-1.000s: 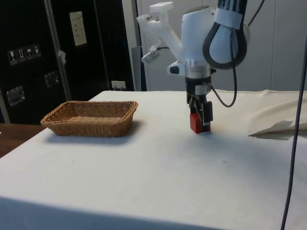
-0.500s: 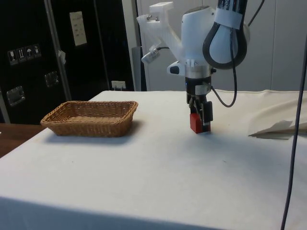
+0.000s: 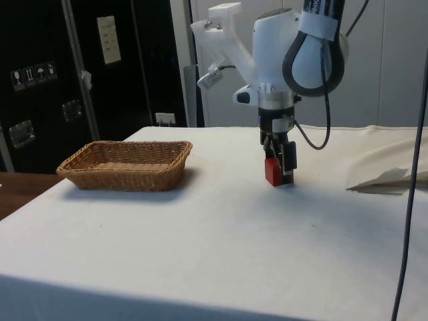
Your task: Pick up the cube and place it into the basket.
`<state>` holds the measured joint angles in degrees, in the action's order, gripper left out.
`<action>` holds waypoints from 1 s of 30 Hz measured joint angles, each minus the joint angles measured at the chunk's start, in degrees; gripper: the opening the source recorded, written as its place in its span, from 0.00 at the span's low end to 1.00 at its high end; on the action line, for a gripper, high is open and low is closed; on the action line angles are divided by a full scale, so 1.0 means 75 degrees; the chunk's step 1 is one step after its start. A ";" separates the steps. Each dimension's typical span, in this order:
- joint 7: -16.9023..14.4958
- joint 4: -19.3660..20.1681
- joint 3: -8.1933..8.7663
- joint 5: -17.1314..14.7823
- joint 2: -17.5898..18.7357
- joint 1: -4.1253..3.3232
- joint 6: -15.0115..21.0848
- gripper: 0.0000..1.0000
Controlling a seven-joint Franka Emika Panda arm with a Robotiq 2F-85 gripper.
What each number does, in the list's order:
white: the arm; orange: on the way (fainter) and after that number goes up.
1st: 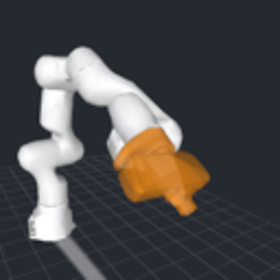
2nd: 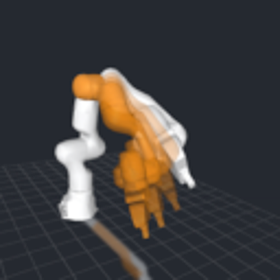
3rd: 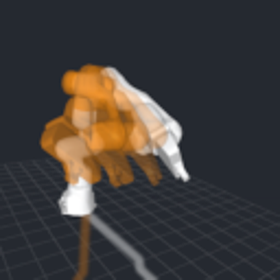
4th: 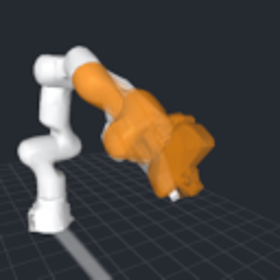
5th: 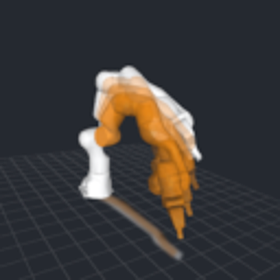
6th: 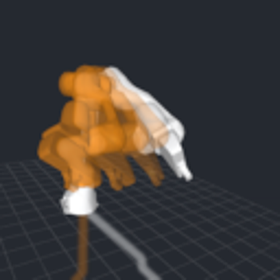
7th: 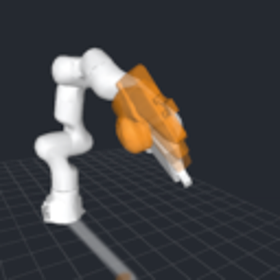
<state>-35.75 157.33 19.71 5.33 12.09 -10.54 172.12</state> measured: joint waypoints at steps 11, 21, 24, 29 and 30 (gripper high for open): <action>-0.0008 -0.0008 0.0023 0.0000 0.0023 0.0000 -0.0008 0.28; -0.0008 -0.0023 0.0023 0.0000 0.0038 0.0000 -0.0008 0.01; -0.0008 -0.0023 0.0023 0.0000 0.0038 0.0000 -0.0008 0.01; -0.0038 -0.0061 0.0046 0.0000 -0.0069 0.0000 -0.0092 0.01; -0.0053 -0.0069 0.0053 0.0000 -0.0122 0.0000 -0.0168 0.01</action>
<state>-36.15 156.82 20.11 5.33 11.17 -10.54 170.86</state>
